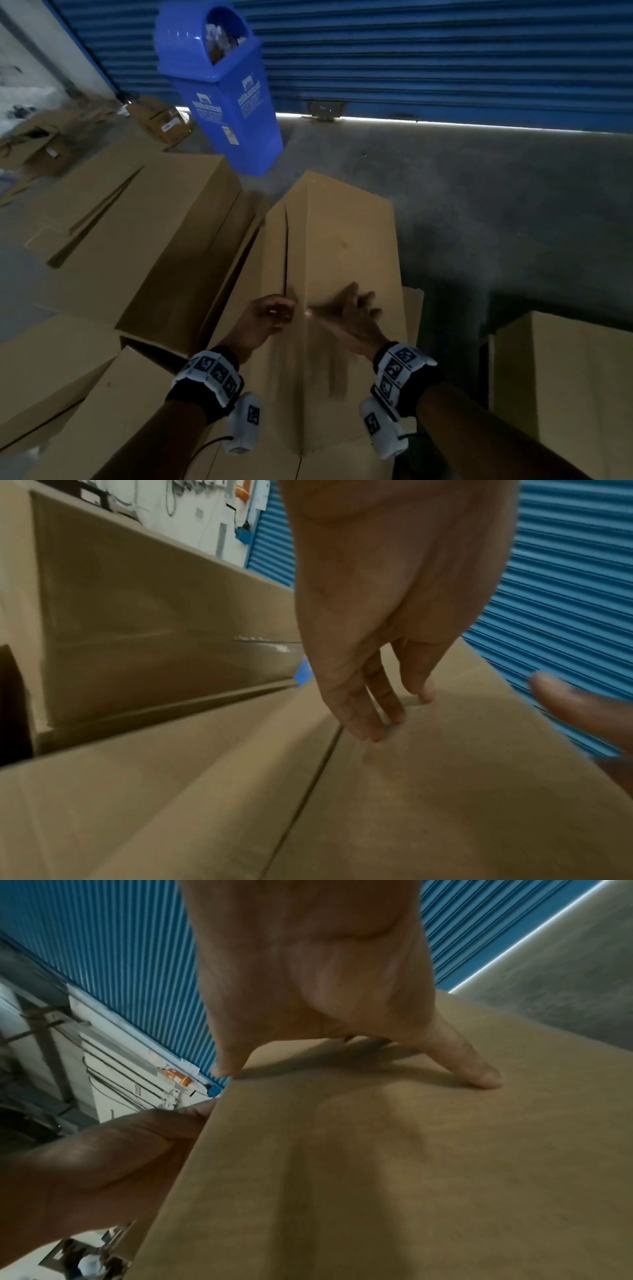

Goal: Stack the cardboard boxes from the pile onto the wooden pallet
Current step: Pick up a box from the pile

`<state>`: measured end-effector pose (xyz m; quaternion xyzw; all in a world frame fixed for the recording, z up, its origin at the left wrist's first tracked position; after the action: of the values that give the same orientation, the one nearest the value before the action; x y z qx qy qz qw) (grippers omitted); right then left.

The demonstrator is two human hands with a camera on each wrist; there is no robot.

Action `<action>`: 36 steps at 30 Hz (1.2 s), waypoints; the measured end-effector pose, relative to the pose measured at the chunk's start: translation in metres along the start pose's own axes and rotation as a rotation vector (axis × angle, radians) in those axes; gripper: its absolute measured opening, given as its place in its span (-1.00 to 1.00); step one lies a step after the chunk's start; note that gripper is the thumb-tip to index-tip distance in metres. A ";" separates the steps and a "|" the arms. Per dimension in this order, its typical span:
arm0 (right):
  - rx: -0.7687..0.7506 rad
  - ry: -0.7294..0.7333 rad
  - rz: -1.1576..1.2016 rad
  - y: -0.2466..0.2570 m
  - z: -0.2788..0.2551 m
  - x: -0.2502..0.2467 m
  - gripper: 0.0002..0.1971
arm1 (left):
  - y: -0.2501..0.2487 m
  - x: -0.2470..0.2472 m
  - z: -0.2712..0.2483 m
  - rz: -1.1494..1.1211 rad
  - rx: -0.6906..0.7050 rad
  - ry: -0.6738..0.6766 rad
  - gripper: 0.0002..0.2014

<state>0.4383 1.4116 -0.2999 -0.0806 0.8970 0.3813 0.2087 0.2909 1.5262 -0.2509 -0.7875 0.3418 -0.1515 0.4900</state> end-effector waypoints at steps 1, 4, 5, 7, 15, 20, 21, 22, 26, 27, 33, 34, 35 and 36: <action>0.022 0.000 0.000 -0.003 0.002 0.001 0.44 | 0.003 0.003 0.003 0.003 0.014 0.010 -0.79; 0.060 -0.002 -0.008 -0.011 0.011 -0.001 0.51 | 0.016 0.004 0.016 0.052 0.055 0.023 -0.78; 0.070 0.008 -0.009 -0.015 0.016 0.000 0.55 | 0.018 -0.001 0.019 0.036 0.061 -0.005 -0.76; 0.072 0.043 0.014 -0.020 0.022 0.002 0.62 | 0.026 -0.018 0.024 -0.061 0.050 -0.116 -0.75; -0.036 -0.008 0.106 -0.045 0.042 0.006 0.34 | 0.137 -0.083 0.082 -0.062 -0.282 -0.436 -0.68; 0.013 -0.172 0.328 -0.077 0.037 -0.012 0.20 | 0.141 -0.047 0.105 0.178 -0.012 -0.120 -0.37; 0.012 -0.207 0.376 -0.080 0.032 -0.019 0.08 | 0.148 -0.042 0.093 0.094 -0.230 -0.203 -0.30; 0.012 -0.232 0.425 -0.082 0.026 -0.025 -0.02 | 0.140 -0.041 0.082 0.040 -0.257 -0.331 -0.24; 0.108 -0.280 0.481 -0.108 -0.002 -0.033 0.17 | 0.089 -0.007 0.039 -0.225 -0.094 -0.387 -0.51; 0.107 -0.286 0.460 -0.117 -0.007 -0.034 0.21 | 0.082 -0.003 0.029 -0.249 -0.083 -0.401 -0.61; 0.045 -0.278 0.496 -0.068 -0.115 -0.056 -0.10 | 0.015 -0.001 -0.049 -0.048 0.101 -0.350 -0.73; 0.029 -0.301 0.489 -0.061 -0.135 -0.059 -0.17 | 0.001 0.000 -0.068 -0.041 0.135 -0.343 -0.72; 0.017 -0.346 0.468 -0.054 -0.156 -0.062 -0.18 | -0.009 -0.001 -0.086 -0.052 0.176 -0.329 -0.71; -0.015 -0.397 0.444 -0.045 -0.179 -0.064 -0.13 | -0.021 -0.002 -0.107 -0.072 0.215 -0.321 -0.70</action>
<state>0.4533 1.2505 -0.1900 0.1921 0.8314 0.4327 0.2910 0.2366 1.4618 -0.1822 -0.7562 0.2129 -0.0771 0.6139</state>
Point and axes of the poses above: each hand's wrist, its own z-axis towards the middle knuckle, its own x-axis out of the palm, y = z × x, the point moved 9 cm from there along z, towards the middle knuckle, and after that the axes turned 8 degrees about -z, right-handed, at the moved point
